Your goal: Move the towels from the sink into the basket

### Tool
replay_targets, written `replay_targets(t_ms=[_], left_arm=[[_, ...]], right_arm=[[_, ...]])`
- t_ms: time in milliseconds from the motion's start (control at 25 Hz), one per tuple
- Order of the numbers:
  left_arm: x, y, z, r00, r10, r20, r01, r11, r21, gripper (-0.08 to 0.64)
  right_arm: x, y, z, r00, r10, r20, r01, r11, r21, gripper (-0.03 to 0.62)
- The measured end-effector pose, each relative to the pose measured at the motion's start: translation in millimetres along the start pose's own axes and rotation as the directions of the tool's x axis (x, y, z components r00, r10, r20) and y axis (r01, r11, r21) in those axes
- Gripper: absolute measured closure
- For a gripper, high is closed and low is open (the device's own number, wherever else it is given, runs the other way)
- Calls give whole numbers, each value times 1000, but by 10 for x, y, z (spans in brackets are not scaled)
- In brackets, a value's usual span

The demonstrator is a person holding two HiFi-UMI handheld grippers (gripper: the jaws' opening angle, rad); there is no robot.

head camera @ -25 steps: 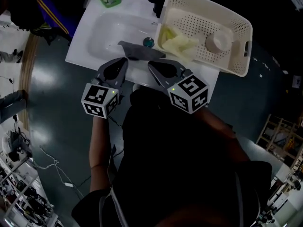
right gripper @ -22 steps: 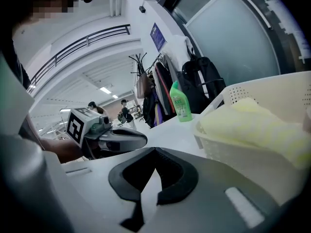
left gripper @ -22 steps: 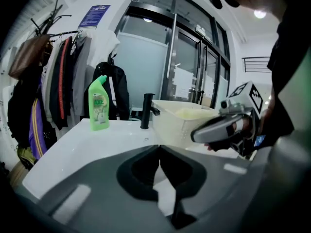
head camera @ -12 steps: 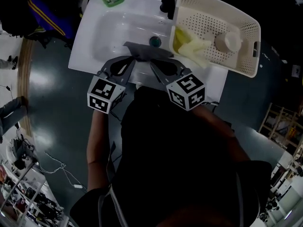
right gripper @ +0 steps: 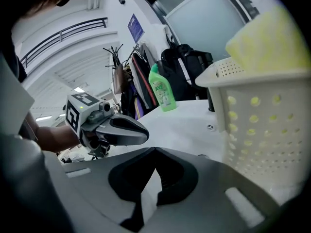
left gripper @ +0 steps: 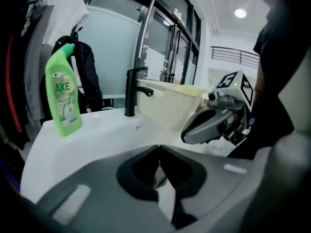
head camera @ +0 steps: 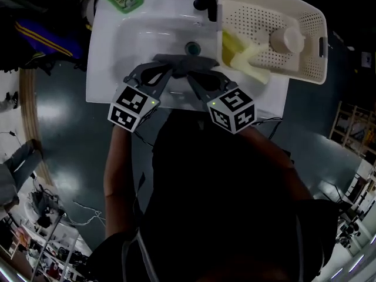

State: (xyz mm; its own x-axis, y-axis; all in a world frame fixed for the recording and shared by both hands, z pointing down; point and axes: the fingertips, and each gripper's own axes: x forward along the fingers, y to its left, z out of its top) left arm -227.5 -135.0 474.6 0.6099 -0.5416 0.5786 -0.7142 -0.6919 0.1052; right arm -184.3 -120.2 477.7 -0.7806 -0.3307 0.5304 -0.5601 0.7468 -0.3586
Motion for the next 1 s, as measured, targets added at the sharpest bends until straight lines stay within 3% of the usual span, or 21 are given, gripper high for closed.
replay_targets(t_ms=[160, 400, 600, 800, 1000], left_arm=[[161, 43, -92, 996, -68, -57, 72, 996, 59, 551], [293, 168, -229, 986, -129, -105, 138, 987, 86, 549], [321, 292, -374, 975, -162, -152, 178, 980, 94, 531], [326, 435, -429, 964, -197, -177, 209, 977, 51, 511], [376, 516, -509, 943, -228, -243, 252, 965, 74, 487]], right_arm=[[29, -128, -44, 998, -52, -18, 52, 998, 29, 598], [103, -259, -82, 994, -107, -40, 109, 993, 55, 598], [191, -287, -95, 993, -107, -52, 110, 992, 62, 598], [303, -271, -125, 992, -99, -77, 105, 992, 67, 598], [385, -310, -159, 990, -98, -102, 105, 992, 67, 598]])
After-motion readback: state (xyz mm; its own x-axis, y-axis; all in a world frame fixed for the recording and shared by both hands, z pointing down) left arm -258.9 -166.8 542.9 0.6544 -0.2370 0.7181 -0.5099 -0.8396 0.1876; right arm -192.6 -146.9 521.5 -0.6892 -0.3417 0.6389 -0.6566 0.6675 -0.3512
